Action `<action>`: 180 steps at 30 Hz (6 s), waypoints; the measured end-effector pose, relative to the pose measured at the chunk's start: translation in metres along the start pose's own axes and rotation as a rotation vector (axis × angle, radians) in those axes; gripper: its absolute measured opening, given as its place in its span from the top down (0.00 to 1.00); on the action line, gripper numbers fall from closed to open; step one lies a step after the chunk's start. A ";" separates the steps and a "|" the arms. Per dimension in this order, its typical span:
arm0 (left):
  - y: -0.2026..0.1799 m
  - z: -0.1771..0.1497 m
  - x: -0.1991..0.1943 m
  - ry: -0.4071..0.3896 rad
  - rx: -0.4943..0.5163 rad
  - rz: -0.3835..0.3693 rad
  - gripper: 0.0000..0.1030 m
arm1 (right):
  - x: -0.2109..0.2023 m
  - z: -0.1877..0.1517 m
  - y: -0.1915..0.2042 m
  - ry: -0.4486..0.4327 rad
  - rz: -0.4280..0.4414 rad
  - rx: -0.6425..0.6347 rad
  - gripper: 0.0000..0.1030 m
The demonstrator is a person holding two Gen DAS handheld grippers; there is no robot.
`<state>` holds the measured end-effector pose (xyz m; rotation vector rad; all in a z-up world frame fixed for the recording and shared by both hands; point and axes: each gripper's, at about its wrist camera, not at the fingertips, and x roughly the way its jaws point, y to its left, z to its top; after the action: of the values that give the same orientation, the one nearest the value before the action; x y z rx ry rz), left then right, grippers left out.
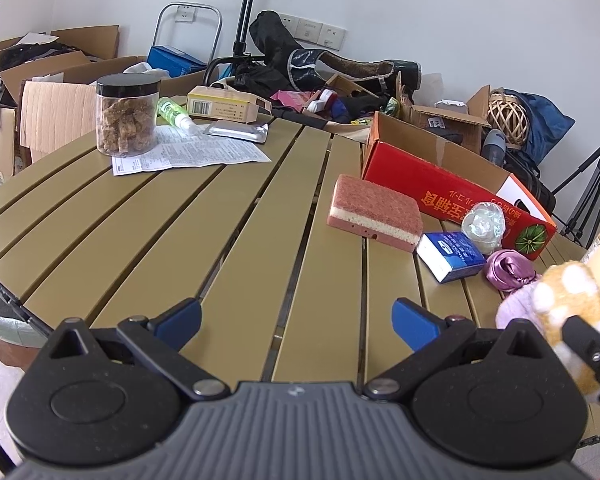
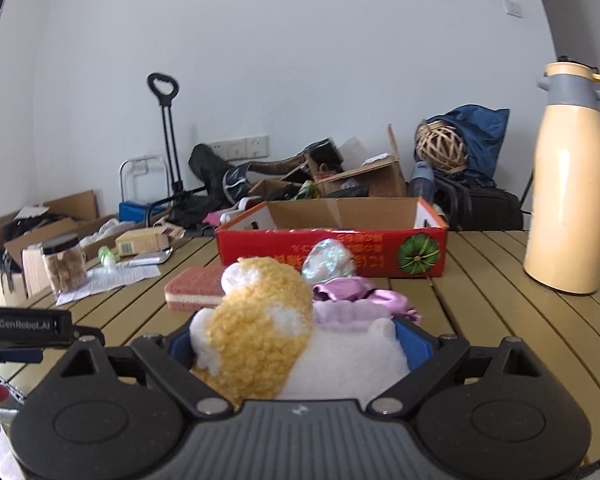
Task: Collect trash
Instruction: 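Lift the plush toy away with the right gripper while the left tool approaches the lavender headband, then close the left gripper on the lavender fuzzy headband and lift it, then carry the lavender headband and plush toy off the table down toward the black bin, then open the left gripper over the bin to drop the lavender headband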
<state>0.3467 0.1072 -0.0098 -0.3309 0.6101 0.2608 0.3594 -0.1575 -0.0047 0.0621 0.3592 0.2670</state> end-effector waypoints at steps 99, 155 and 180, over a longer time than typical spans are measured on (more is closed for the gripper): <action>-0.134 -0.043 -0.080 -0.131 0.383 -0.144 0.74 | -0.076 -0.020 -0.117 -0.054 -0.012 0.199 0.07; 0.002 -0.198 -0.111 0.206 0.351 -0.101 0.74 | -0.157 -0.164 -0.006 0.343 0.066 0.021 0.07; -0.035 -0.224 -0.021 0.500 0.408 -0.059 0.74 | -0.110 -0.178 -0.032 0.464 -0.052 0.068 0.07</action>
<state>0.2265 -0.0121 -0.1615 -0.0133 1.1230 -0.0119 0.2048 -0.2159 -0.1376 0.0578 0.8298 0.2160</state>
